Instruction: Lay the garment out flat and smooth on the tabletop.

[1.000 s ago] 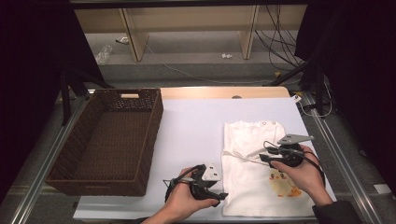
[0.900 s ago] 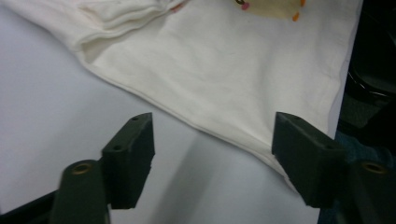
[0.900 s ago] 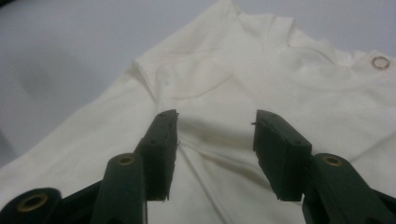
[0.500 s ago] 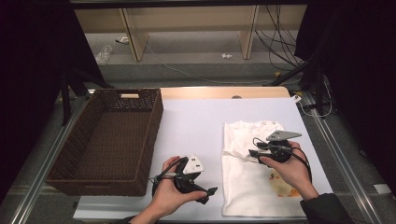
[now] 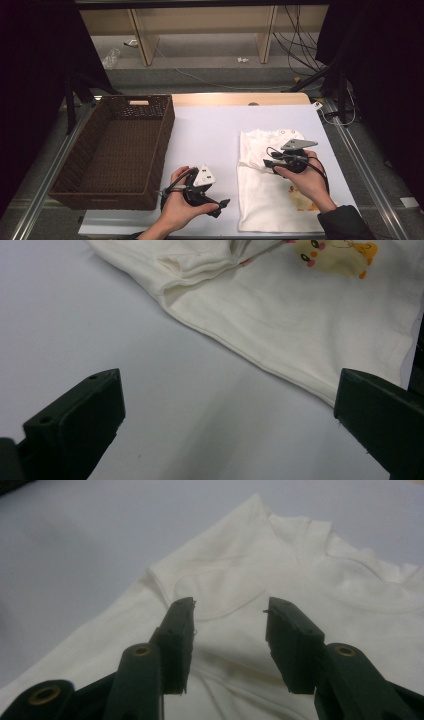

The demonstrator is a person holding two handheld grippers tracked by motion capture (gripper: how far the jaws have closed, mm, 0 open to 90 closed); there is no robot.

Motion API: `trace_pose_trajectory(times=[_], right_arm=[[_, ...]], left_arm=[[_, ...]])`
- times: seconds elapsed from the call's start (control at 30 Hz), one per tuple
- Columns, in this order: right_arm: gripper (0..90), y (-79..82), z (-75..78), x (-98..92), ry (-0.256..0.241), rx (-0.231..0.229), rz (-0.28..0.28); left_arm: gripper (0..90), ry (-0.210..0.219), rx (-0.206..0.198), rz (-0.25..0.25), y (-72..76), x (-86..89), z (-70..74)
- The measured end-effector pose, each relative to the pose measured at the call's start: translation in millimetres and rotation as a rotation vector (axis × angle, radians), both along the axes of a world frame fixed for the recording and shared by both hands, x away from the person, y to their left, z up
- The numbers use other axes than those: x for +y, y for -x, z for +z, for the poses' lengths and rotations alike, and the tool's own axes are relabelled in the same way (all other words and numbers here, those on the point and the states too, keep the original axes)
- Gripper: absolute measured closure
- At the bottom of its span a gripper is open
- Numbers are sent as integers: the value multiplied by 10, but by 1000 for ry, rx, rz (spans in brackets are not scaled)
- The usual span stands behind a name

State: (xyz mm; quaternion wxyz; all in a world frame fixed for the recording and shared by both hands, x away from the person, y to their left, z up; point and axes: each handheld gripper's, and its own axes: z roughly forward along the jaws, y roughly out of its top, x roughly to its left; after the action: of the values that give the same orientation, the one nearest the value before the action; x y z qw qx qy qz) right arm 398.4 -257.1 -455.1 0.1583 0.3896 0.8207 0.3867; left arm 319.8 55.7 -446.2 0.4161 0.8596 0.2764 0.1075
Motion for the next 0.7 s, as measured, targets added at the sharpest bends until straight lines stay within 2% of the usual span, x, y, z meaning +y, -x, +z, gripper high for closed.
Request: trace_pose_trajectory(times=[0.43,0.5,0.53,0.63,0.7], right_arm=[[575,-72,-63,235,43,10,71],[587,-89,-99,279,57,21,72],[594,-93,-114,301,65,41,69],[677,-126,-179,332,94,54,71],[740,-132,-190,343,88,76,62]], left_arm=[[0,1,-1,8,1,1,-12],[0,-3,-2,8,2,-1,-15],[0,-3,-1,7,2,-2,-17],[0,-8,1,2,6,-7,-25],[0,-7,2,0,6,-11,-32]])
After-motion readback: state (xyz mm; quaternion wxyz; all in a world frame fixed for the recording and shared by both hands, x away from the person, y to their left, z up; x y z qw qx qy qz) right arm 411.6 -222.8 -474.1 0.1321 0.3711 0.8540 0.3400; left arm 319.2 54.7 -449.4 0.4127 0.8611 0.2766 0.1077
